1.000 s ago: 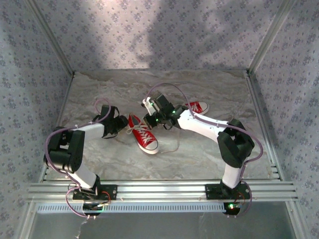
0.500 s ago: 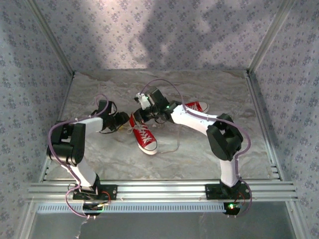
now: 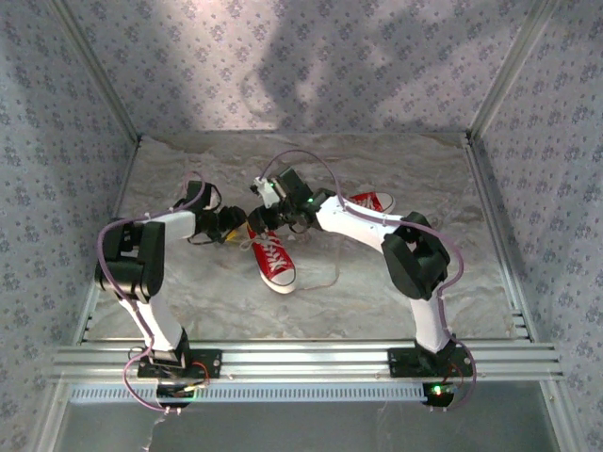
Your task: Tie the shoes
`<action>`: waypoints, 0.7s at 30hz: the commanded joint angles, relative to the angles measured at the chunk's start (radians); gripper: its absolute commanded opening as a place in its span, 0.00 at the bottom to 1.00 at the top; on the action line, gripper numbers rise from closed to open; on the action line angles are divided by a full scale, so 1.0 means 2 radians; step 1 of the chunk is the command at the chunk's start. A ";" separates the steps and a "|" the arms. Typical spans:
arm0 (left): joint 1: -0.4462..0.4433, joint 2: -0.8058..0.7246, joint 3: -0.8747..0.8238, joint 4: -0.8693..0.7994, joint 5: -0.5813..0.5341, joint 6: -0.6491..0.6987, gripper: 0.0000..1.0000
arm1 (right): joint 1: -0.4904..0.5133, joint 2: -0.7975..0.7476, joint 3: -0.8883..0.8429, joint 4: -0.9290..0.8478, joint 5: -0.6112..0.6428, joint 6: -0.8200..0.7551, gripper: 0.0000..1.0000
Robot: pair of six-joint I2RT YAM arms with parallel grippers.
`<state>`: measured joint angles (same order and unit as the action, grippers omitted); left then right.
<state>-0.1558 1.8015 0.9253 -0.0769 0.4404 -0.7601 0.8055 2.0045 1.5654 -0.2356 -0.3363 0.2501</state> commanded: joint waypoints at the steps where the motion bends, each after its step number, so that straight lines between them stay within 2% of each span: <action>1: -0.039 0.065 0.026 0.172 0.068 0.018 0.55 | 0.000 -0.035 0.012 -0.032 0.024 -0.027 0.40; 4: -0.042 0.075 0.036 0.170 0.073 0.020 0.55 | -0.004 -0.067 -0.021 -0.019 0.046 -0.031 0.42; 10: -0.048 0.096 0.063 0.163 0.084 0.026 0.55 | -0.034 -0.139 -0.126 0.024 0.145 0.003 0.41; 12: -0.051 0.103 0.076 0.159 0.091 0.034 0.55 | -0.050 -0.145 -0.148 0.024 0.150 0.023 0.39; 17: -0.062 0.131 0.127 0.126 0.111 0.058 0.55 | -0.097 -0.139 -0.212 0.076 0.041 0.045 0.36; 21: -0.076 0.155 0.171 0.090 0.126 0.078 0.55 | -0.105 -0.132 -0.227 0.106 -0.030 0.037 0.35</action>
<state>-0.2176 2.0155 1.2171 -0.0803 0.6109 -0.6849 0.5861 1.7302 1.1187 -0.1005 -0.2539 0.3111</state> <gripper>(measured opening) 0.549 0.353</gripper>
